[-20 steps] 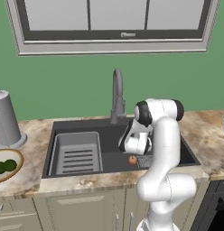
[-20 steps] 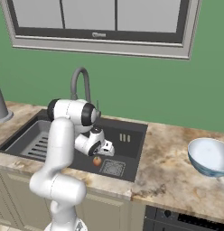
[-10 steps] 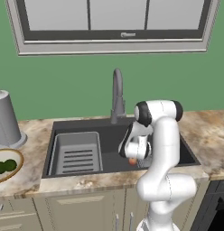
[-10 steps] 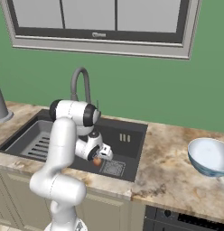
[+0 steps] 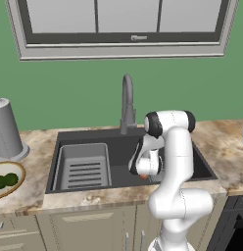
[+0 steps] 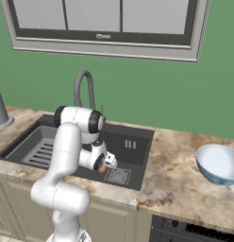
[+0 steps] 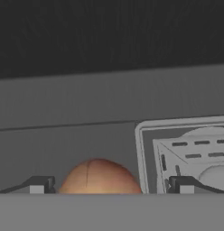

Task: Pick the limes from the cabinet and place them in one bowl. Pick the peach from the sink and place it in the other bowl.

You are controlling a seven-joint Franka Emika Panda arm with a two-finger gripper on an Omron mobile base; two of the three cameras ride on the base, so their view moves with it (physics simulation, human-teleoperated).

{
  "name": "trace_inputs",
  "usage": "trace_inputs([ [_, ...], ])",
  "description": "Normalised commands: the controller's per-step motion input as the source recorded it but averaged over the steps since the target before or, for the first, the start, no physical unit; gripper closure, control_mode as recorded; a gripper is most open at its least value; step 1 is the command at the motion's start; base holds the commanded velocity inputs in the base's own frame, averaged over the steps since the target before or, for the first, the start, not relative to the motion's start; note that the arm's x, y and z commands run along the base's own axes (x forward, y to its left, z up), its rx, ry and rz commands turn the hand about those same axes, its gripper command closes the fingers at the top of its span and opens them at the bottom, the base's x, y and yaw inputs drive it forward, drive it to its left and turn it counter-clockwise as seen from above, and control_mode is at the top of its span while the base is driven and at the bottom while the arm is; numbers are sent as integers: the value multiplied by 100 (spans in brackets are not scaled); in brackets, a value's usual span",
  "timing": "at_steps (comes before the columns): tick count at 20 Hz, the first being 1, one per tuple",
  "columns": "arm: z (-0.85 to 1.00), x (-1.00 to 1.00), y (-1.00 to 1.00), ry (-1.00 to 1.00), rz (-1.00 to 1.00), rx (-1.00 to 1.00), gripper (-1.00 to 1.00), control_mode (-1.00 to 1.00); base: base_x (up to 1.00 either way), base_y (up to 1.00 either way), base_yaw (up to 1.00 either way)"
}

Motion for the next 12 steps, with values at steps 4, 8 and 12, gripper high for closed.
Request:
trace_inputs([
  [4, -29, 33, 1, 1, 1, 0, -100, -100, 0, 0, 0],
  [8, -35, -3, 0, 11, 0, 0, -100, -100, 0, 0, 0],
  [12, -21, -9, 5, 8, -2, 0, -100, -100, 0, 0, 0],
])
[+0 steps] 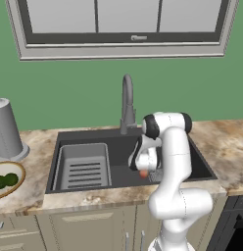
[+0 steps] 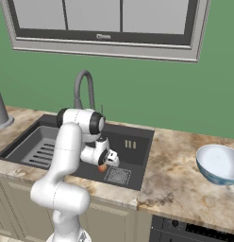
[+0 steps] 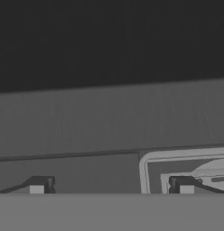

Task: Pick the limes from the cabinet and place them in one bowl. Pick the peach from the sink and place it in the other bowl.

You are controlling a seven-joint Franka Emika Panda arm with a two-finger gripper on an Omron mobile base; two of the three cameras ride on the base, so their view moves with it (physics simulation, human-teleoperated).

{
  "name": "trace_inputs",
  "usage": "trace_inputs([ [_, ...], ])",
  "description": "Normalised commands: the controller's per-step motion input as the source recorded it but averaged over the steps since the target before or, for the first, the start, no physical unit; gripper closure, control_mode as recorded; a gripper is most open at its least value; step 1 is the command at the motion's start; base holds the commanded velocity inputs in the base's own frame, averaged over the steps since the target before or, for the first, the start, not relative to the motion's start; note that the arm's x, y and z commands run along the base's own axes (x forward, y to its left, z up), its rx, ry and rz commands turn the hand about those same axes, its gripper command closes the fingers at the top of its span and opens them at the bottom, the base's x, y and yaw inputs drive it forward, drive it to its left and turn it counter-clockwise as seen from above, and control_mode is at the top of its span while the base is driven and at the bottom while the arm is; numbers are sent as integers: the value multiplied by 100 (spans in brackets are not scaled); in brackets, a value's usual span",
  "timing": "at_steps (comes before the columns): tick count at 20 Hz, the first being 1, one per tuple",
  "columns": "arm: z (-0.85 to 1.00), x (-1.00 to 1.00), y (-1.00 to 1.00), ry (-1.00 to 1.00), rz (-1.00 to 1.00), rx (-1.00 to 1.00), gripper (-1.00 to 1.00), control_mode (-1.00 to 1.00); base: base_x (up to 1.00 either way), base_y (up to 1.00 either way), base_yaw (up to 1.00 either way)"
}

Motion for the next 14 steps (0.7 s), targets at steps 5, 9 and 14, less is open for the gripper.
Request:
trace_inputs([
  [5, -5, -16, 15, 9, -10, 0, -100, -100, 0, 0, 0],
  [9, -2, -44, 6, 4, -12, 0, -100, -100, 0, 0, 0],
  [14, -6, -31, 13, 1, -7, 0, -100, -100, 0, 0, 0],
])
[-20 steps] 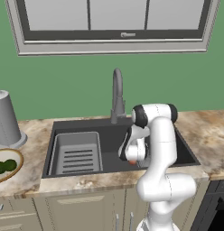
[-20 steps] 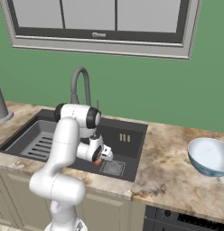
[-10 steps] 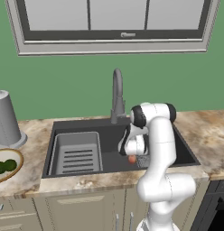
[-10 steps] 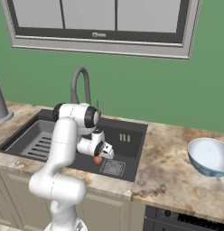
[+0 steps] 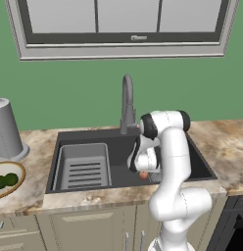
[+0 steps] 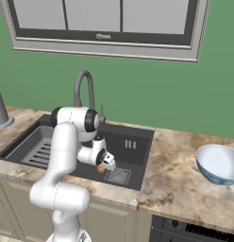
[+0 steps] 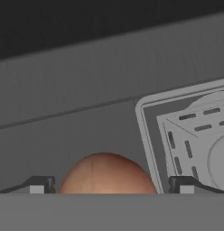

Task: Pick the limes from the cabinet and place them in one bowl. Pick the peach from the sink and place it in the other bowl.

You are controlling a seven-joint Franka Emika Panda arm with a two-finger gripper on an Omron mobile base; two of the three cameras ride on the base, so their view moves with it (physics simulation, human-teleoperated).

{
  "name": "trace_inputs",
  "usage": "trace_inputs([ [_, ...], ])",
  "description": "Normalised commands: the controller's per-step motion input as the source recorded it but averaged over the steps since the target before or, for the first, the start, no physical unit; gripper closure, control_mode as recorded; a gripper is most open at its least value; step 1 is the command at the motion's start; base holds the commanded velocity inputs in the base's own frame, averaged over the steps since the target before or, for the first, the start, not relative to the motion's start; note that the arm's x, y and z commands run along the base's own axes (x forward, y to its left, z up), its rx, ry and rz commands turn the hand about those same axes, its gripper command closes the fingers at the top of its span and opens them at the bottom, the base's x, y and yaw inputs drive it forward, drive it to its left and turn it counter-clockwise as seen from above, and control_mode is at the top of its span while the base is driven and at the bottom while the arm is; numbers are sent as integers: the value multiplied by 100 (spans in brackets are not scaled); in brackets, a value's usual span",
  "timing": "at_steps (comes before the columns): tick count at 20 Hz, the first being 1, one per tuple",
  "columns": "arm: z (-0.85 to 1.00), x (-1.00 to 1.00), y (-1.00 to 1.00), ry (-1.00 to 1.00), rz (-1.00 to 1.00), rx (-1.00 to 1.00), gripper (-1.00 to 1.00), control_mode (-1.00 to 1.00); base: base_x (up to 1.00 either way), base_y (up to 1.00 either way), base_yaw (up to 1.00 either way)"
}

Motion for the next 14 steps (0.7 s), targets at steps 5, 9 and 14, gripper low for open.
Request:
trace_inputs([
  [5, -12, -19, 21, -4, -4, 0, 100, -100, 0, 0, 0],
  [9, -9, 0, -7, -15, 4, 3, 100, -100, 0, 0, 0],
  [14, -4, -11, -5, -9, 2, 1, 100, -100, 0, 0, 0],
])
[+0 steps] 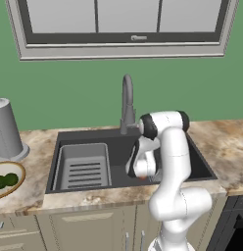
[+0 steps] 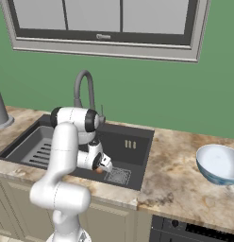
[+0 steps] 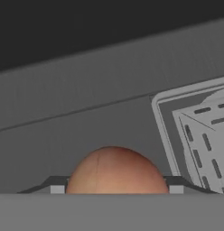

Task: Pick the limes from the cabinet and place them in one bowl. Pick the peach from the sink and place it in the other bowl.

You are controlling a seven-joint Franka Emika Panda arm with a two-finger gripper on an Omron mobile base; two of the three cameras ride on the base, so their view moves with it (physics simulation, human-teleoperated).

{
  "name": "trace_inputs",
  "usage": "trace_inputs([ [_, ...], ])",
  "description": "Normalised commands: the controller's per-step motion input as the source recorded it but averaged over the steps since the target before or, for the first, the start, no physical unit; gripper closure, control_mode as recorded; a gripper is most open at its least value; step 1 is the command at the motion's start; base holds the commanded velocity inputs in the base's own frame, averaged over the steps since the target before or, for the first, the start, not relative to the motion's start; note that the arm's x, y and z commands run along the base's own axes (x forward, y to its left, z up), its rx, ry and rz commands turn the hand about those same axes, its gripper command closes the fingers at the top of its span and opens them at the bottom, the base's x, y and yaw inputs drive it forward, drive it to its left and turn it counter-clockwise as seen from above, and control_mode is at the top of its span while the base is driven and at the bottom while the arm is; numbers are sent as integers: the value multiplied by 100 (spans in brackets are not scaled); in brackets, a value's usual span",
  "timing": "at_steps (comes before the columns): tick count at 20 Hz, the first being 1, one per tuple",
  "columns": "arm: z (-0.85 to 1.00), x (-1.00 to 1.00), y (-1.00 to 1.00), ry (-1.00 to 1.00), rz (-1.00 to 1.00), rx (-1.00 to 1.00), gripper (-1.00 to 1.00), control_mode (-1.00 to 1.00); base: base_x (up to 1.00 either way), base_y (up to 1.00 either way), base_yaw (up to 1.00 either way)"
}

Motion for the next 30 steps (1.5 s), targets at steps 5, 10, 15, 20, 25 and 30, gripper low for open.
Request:
trace_inputs([
  [5, 20, -16, -24, -4, 2, 0, 100, -100, 0, 0, 0],
  [10, 41, 0, -20, -14, 5, 0, 100, -100, 0, 0, 0],
  [15, 58, -10, -41, -10, 8, 0, 100, -100, 0, 0, 0],
  [20, 87, -11, -38, 0, 2, 0, 100, -100, 0, 0, 0],
  [25, 82, -5, -22, 5, 0, -1, 100, -100, 0, 0, 0],
  [30, 64, -14, -30, 7, 0, 1, 100, -100, 0, 0, 0],
])
